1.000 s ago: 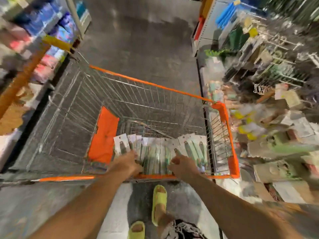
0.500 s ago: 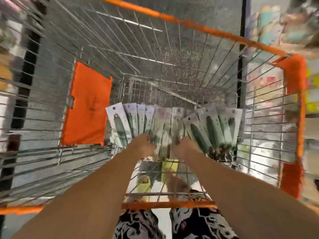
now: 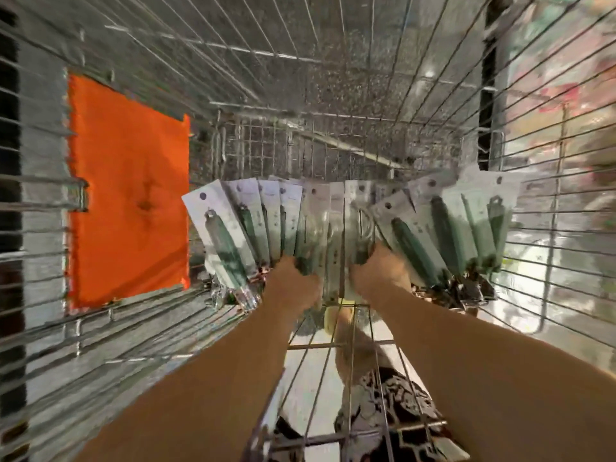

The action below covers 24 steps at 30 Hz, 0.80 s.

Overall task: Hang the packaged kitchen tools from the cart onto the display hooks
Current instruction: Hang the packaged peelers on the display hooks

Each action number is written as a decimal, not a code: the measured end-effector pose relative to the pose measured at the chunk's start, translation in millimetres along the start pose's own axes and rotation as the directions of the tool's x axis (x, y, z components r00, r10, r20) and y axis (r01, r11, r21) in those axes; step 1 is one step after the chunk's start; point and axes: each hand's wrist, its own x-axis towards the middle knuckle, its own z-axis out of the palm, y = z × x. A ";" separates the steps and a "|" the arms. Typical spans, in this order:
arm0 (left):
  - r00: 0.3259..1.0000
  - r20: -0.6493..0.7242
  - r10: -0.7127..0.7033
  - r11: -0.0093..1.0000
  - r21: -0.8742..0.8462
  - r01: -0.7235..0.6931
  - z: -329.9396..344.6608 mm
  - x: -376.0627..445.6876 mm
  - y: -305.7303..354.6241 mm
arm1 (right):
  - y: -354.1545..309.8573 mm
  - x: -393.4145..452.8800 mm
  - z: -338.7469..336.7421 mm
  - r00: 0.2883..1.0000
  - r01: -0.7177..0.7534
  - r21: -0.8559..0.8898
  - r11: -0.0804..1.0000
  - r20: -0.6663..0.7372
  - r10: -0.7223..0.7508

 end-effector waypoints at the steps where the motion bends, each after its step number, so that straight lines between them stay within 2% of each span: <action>1: 1.000 -0.001 -0.003 1.000 -0.016 0.003 0.2 1.8 -0.3 | 3.2 1.8 -2.2 1.000 -0.001 0.055 0.999 0.020 0.000; 3: 1.000 -0.019 -0.011 0.999 -0.047 0.010 2.6 5.3 -2.4 | 9.2 0.2 -6.1 0.996 -0.011 0.177 0.984 0.094 -0.006; 6: 0.997 -0.065 -0.029 0.993 -0.118 0.021 8.9 1.9 -0.3 | 15.4 -7.0 -12.1 0.980 -0.069 0.429 0.900 0.197 -0.018; 8: 0.995 -0.089 -0.042 0.983 -0.183 0.026 14.6 -0.7 2.4 | 15.1 -12.5 -13.3 0.967 -0.081 0.506 0.859 0.248 -0.055; 12: 0.995 -0.071 -0.075 0.935 -0.352 0.046 17.6 -4.8 5.4 | 2.3 -20.6 -6.4 0.956 0.019 0.488 0.873 0.246 -0.158; 17: 0.992 -0.079 -0.100 0.907 -0.416 0.058 15.8 -5.2 -0.4 | -8.0 -33.3 4.7 0.958 0.106 0.479 0.871 0.186 -0.219; 21: 0.994 -0.066 -0.084 0.898 -0.438 0.047 10.5 -4.4 -4.6 | -13.6 -31.8 5.2 0.974 -0.035 0.561 0.827 0.205 -0.098; 24: 0.998 -0.012 -0.055 0.896 -0.442 0.044 7.5 -4.1 -2.6 | -22.2 -30.0 9.0 0.975 -0.035 0.517 0.855 0.205 -0.084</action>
